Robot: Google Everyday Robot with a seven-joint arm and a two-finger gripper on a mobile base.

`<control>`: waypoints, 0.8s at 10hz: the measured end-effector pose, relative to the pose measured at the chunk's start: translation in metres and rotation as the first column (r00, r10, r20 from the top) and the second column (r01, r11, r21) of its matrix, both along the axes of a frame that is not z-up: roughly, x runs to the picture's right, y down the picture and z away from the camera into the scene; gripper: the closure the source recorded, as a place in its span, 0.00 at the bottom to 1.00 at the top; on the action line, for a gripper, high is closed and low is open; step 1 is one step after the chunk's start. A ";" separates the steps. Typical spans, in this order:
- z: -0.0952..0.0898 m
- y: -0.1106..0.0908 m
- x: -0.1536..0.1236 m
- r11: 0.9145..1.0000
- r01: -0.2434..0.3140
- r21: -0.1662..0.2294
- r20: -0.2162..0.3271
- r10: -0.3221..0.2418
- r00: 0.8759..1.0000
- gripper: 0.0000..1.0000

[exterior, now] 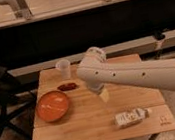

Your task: Drag the ceramic bowl in a circle

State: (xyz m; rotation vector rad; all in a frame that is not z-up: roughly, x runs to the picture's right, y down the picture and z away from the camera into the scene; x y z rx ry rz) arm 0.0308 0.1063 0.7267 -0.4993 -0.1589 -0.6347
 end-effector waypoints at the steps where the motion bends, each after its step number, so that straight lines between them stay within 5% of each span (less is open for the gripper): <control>1: 0.003 0.001 -0.004 1.000 0.016 -0.001 0.012 -0.016 1.000 0.20; 8: 0.019 0.015 -0.036 0.992 0.124 -0.008 0.111 -0.122 0.986 0.20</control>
